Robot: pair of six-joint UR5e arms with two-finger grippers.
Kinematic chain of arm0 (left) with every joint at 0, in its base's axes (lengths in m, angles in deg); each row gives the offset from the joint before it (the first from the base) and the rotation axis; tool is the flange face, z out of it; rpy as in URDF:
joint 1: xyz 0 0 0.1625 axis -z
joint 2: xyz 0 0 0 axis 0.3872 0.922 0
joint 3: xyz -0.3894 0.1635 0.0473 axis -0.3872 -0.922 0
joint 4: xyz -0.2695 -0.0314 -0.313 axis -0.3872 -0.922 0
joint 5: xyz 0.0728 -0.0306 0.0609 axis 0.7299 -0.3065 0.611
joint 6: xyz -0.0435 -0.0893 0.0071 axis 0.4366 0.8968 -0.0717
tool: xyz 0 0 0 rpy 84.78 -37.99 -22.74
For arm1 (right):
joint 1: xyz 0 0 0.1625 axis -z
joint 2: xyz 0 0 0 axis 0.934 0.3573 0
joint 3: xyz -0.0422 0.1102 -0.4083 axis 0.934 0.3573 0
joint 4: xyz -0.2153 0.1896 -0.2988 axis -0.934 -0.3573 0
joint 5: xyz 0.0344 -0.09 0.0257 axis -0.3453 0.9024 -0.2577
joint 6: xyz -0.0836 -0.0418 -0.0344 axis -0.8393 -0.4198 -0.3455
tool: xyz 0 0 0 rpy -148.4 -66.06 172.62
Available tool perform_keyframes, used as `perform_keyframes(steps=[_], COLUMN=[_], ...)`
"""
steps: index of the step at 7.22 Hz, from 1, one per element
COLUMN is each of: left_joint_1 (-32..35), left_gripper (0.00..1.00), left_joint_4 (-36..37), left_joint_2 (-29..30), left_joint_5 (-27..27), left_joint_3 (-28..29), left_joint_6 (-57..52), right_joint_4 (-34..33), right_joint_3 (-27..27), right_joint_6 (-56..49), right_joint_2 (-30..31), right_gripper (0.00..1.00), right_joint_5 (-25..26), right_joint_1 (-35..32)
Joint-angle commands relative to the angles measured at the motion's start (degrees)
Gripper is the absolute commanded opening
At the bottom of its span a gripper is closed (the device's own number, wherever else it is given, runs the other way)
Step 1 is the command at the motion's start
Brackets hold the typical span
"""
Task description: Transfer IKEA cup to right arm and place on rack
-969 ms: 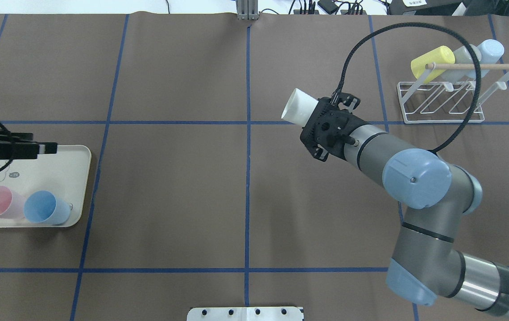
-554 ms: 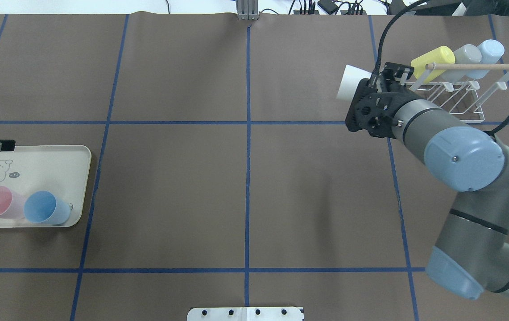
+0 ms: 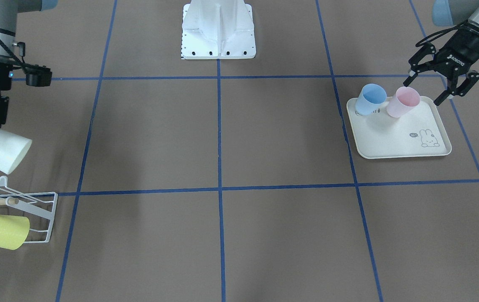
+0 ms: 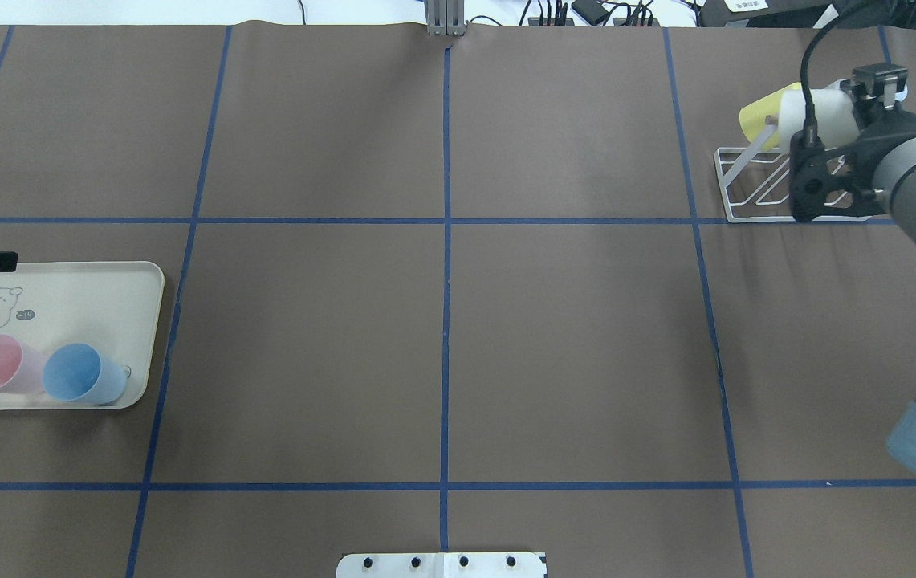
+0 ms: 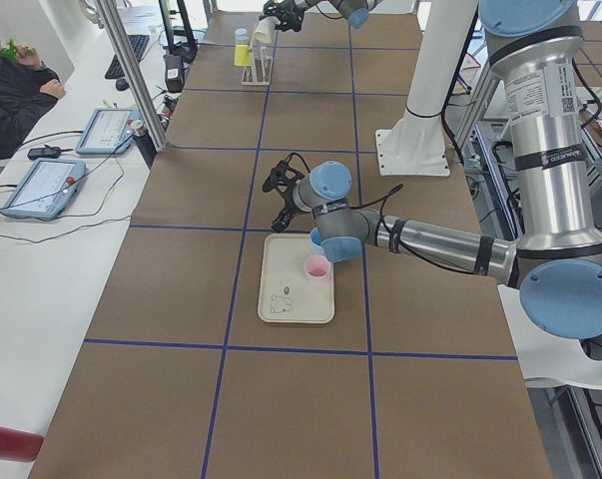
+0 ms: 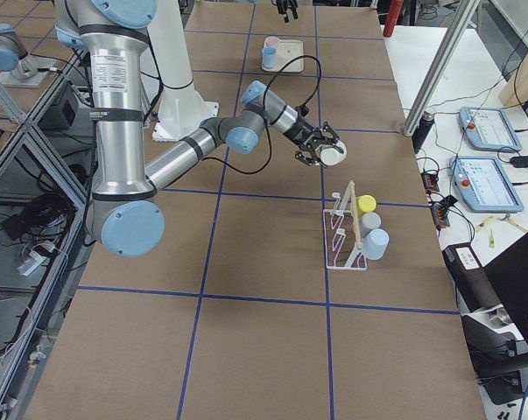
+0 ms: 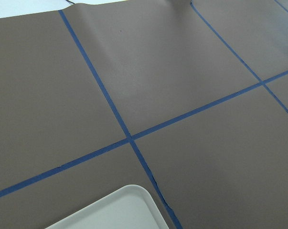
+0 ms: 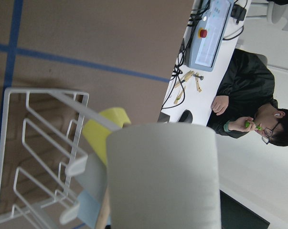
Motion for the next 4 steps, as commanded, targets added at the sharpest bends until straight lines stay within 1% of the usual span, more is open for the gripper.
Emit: perform_keyframes(steps=[1, 4], left_joint_1=[-0.1, -0.1], left_gripper=[1.00, 1.00], left_joint_4=[-0.2, -0.3], left_joint_2=[0.1, 0.2], left_joint_5=[0.0, 0.0], left_joint_3=[-0.1, 0.0], left_joint_6=[0.4, 0.5], right_joint_4=[0.0, 0.2], right_joint_3=[0.3, 4.0], right_joint_6=[-8.9, -12.0], right_joint_2=[4.6, 4.7], right_gripper=[0.00, 0.00], right_joint_5=[0.4, 1.2], right_joint_1=[-2.7, -2.6])
